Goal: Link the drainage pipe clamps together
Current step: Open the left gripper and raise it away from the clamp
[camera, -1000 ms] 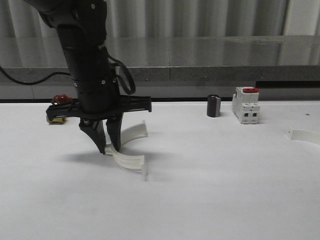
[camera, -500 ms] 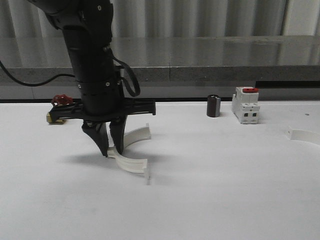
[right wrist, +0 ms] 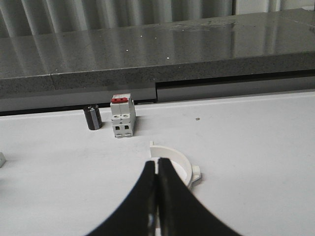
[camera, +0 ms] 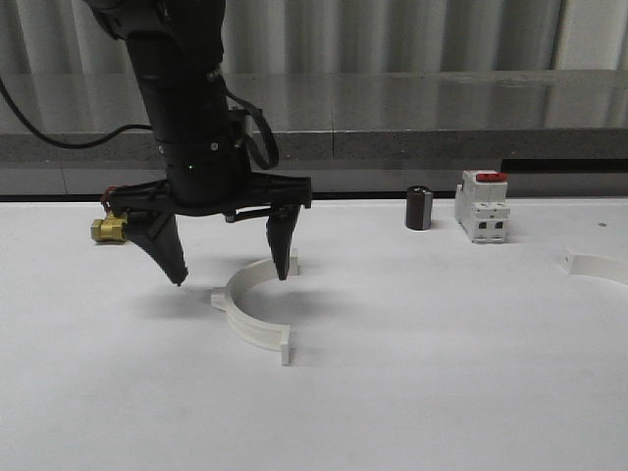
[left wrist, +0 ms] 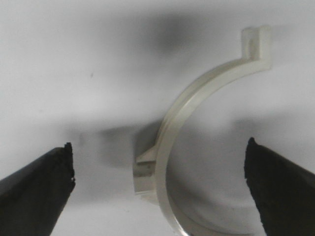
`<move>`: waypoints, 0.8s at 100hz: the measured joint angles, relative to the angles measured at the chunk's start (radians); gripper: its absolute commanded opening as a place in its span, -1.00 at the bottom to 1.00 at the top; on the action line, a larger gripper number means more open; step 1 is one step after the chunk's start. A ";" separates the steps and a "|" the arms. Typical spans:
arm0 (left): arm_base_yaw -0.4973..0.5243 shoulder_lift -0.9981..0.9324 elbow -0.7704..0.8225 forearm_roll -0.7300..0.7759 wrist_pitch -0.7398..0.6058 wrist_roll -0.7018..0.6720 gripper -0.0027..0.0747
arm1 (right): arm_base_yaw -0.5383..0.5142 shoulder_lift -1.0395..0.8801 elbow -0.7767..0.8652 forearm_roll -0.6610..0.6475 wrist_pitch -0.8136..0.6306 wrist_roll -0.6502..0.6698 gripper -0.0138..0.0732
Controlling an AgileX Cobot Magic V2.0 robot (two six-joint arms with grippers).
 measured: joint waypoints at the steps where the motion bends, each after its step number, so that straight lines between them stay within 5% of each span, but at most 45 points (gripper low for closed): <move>1: 0.000 -0.002 0.000 0.000 -0.002 0.006 0.85 | 0.000 0.000 0.000 0.000 0.000 0.000 -0.95; 34: 0.042 -0.197 0.008 0.002 -0.037 0.195 0.85 | 0.000 0.000 0.000 0.000 0.000 0.000 -0.95; 80: 0.409 -0.702 0.402 -0.109 -0.217 0.383 0.85 | 0.000 0.000 0.000 0.000 0.000 0.000 -0.95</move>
